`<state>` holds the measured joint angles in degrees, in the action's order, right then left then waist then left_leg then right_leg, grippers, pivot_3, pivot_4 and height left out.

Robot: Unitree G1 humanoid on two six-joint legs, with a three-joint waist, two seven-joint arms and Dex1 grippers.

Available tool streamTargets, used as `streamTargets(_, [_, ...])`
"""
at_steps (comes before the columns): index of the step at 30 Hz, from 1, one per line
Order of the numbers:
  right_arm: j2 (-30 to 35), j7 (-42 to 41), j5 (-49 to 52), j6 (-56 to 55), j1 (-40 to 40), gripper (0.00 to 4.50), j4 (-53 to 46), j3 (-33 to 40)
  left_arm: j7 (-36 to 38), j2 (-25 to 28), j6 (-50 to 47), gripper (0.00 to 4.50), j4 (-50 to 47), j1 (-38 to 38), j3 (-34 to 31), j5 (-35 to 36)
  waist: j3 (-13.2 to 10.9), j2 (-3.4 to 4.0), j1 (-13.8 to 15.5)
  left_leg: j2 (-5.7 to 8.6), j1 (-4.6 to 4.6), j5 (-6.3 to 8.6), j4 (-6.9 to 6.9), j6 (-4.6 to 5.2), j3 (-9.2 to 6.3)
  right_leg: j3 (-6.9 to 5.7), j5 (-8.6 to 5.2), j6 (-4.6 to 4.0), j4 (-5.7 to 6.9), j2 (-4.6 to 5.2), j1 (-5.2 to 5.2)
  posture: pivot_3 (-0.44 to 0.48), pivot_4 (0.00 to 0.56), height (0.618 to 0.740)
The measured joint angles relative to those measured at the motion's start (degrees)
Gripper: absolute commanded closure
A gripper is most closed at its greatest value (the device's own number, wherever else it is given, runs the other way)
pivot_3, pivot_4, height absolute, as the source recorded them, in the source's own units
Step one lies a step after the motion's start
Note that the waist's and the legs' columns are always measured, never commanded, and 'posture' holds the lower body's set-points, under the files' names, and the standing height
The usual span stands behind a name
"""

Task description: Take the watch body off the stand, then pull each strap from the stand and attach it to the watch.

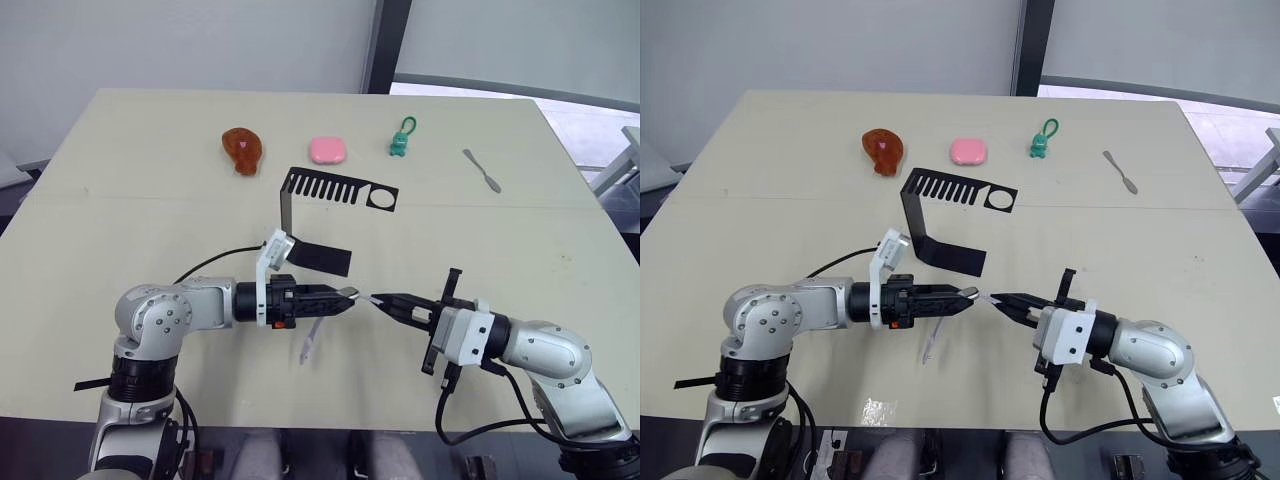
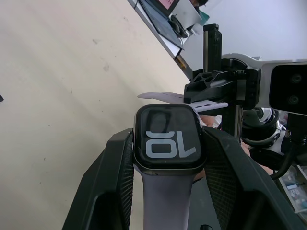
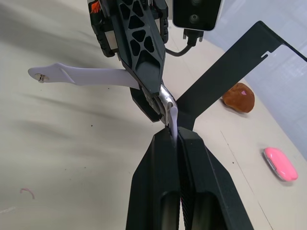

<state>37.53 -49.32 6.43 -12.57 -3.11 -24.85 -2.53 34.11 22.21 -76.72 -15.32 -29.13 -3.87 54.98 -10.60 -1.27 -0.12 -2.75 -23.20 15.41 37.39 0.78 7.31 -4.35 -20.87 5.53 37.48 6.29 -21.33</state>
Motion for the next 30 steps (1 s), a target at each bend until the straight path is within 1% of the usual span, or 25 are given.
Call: streamTargets(30, [0.0, 0.0, -0.66, -1.07, -0.85, 4.5, 0.81, -1.39, -0.61, 0.26, 0.3, 2.91, -0.14, 0.45, 0.37, 0.0, 0.0, 0.0, 0.01, 0.01, 0.0, 0.0, 0.0, 0.0, 0.0, 0.0, 0.0, 0.0, -0.01, 0.01, 0.0, 0.0, 0.15, 0.74])
